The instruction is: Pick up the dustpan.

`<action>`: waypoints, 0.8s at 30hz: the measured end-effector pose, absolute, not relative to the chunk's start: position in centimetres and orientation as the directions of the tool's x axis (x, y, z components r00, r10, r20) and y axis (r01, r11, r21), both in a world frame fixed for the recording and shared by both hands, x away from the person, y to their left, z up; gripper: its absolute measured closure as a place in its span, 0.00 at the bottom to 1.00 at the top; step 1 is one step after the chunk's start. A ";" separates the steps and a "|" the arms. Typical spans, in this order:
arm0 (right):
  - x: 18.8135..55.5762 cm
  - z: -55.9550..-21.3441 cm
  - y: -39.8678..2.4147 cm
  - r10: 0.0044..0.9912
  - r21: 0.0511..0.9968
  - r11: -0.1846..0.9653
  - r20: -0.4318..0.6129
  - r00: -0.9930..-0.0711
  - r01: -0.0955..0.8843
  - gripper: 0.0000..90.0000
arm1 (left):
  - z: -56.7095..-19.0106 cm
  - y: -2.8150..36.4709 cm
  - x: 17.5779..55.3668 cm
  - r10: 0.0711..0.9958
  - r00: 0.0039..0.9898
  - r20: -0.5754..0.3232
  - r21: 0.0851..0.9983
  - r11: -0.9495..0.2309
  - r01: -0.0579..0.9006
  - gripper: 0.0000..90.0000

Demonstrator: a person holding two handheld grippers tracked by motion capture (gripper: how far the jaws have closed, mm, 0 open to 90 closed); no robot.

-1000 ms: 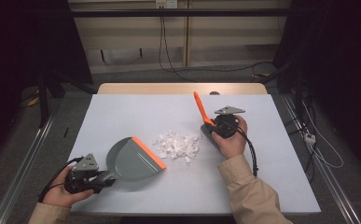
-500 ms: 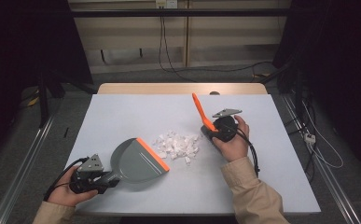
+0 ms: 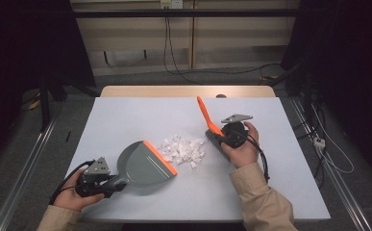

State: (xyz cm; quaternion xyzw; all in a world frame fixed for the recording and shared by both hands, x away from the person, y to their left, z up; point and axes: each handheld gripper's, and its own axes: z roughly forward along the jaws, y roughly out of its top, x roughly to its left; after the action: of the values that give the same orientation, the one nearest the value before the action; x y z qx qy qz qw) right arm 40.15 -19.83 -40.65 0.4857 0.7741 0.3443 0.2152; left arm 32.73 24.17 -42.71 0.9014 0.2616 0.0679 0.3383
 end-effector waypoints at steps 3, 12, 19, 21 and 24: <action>40.0 -40.4 -19.8 0.899 0.761 0.290 -0.010 -0.437 0.580 0.80 | -42.7 24.0 32.8 0.523 0.850 -0.053 0.648 -0.630 0.428 0.69; 40.4 -40.1 -18.8 0.902 0.784 0.283 -0.021 -0.432 0.552 0.80 | -42.8 23.9 32.7 0.514 0.855 -0.064 0.645 -0.632 0.428 0.69; 40.4 -40.2 -18.5 0.907 0.782 0.279 -0.025 -0.420 0.557 0.80 | -42.8 23.6 33.0 0.510 0.857 -0.073 0.646 -0.631 0.430 0.69; 40.4 -40.3 -18.2 0.905 0.780 0.289 -0.034 -0.424 0.555 0.80 | -42.8 23.5 32.9 0.506 0.860 -0.064 0.642 -0.639 0.423 0.69; 40.5 -40.3 -17.8 0.904 0.775 0.299 -0.044 -0.426 0.556 0.80 | -42.7 23.4 32.9 0.498 0.864 -0.072 0.639 -0.643 0.423 0.69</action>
State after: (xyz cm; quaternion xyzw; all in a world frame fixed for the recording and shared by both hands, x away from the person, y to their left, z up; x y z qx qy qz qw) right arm 40.48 -17.82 -40.35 0.4757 0.7673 0.3522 0.2469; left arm 32.88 23.41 -42.65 0.9046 0.2544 0.0552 0.3374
